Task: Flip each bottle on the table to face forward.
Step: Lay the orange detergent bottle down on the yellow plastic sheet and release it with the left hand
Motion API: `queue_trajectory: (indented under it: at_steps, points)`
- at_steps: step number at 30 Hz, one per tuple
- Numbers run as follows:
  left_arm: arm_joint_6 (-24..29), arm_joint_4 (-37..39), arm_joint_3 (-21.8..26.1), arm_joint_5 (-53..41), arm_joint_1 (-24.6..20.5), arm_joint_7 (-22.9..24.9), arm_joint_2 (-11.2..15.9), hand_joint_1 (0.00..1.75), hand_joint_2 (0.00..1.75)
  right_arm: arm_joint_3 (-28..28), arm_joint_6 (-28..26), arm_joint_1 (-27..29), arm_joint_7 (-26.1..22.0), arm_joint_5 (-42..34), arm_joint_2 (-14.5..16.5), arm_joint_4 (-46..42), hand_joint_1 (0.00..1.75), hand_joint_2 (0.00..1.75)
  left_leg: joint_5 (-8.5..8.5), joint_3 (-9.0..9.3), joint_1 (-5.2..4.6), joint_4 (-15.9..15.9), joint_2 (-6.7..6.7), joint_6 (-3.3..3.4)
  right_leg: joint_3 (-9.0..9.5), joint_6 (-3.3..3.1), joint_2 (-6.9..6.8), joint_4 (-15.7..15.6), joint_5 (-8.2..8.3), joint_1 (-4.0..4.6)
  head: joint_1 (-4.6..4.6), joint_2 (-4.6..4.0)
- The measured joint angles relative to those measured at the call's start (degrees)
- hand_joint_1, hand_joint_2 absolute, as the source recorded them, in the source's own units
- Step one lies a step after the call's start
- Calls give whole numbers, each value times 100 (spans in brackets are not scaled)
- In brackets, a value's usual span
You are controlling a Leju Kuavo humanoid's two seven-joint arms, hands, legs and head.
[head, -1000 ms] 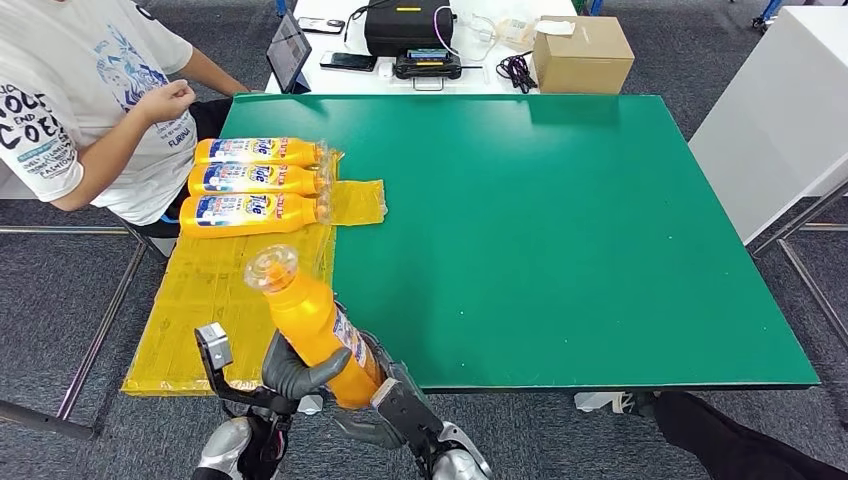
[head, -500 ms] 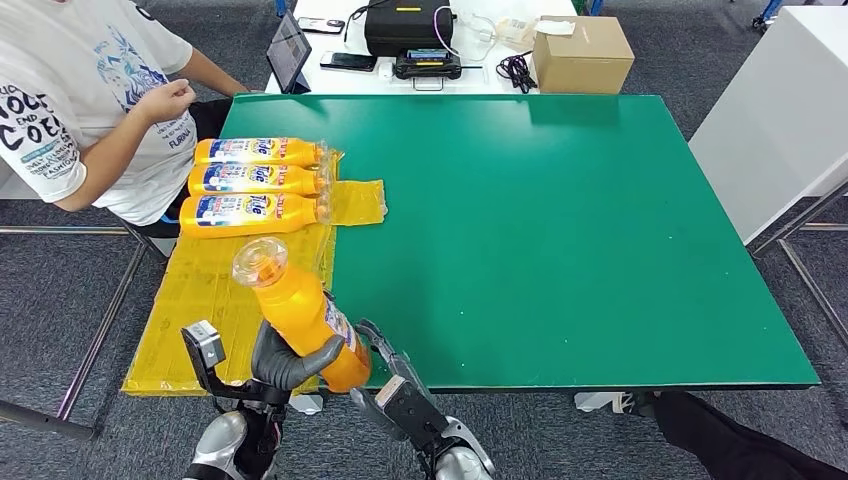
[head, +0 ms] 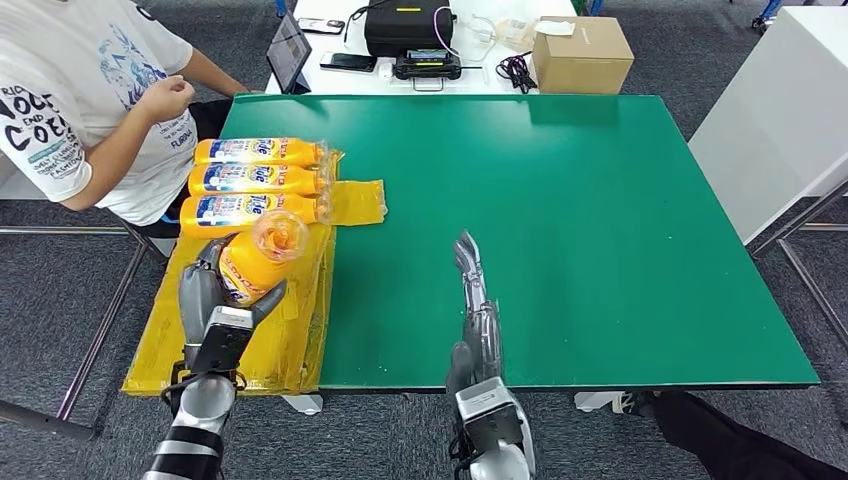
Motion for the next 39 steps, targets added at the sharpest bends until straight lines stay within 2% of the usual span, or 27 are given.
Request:
queue_trajectory:
  at_steps: [4,9,14,19,23,26,35,36,38,39]
  points:
    - [515,353,241,-1375,-298,106,81,175,175,0,149,-6,15,-302,-3,-77,0,0,2,1,1,0,0,-2,0,0,0,1,1,1,-1,0]
    - [565,860,555,-3342,-588,634,137,175,175,5,254,0,-36,-452,-3,-77,0,0,2,0,2,0,2,-3,-1,0,1,2,0,1,0,0]
    - [576,1709,562,-4300,-869,1273,348,175,175,6,373,12,-34,-512,-14,-77,0,0,2,0,2,0,2,-3,-2,0,1,1,0,1,0,0]
    - [515,2577,501,-4588,-1092,1562,562,175,175,6,497,46,-47,-508,-31,-73,0,0,2,0,2,0,3,-3,-3,0,1,1,0,1,0,0]
    - [60,3039,384,-4702,-1282,1719,659,175,175,5,706,51,-25,-579,-32,-60,0,0,3,0,2,0,0,-3,-1,0,0,2,0,1,-1,0]
    - [-164,3277,270,-4761,-1468,1793,716,175,175,4,803,49,-16,-569,-32,-27,0,0,3,4,1,0,-10,-3,7,0,-3,1,0,0,0,0]
    - [-348,3595,127,-4752,-1695,1829,793,175,175,4,862,49,-13,-557,-32,43,0,0,9,15,1,-1,-14,0,20,-1,-4,1,1,1,-1,0]
    - [-444,3620,118,-4729,-1718,1835,797,156,175,5,882,49,-8,-549,-32,51,0,0,10,17,1,-1,-16,0,22,-1,-4,1,1,1,-1,0]
    - [-703,3671,107,-4644,-1784,1844,804,69,175,5,926,49,8,-531,-31,73,0,0,10,22,1,-2,-21,-1,29,-1,-6,1,1,1,-1,0]
    - [-872,3697,104,-4569,-1827,1843,809,26,131,5,951,49,20,-520,-31,85,0,0,10,27,1,-2,-23,-1,35,-1,-7,1,1,1,-1,0]
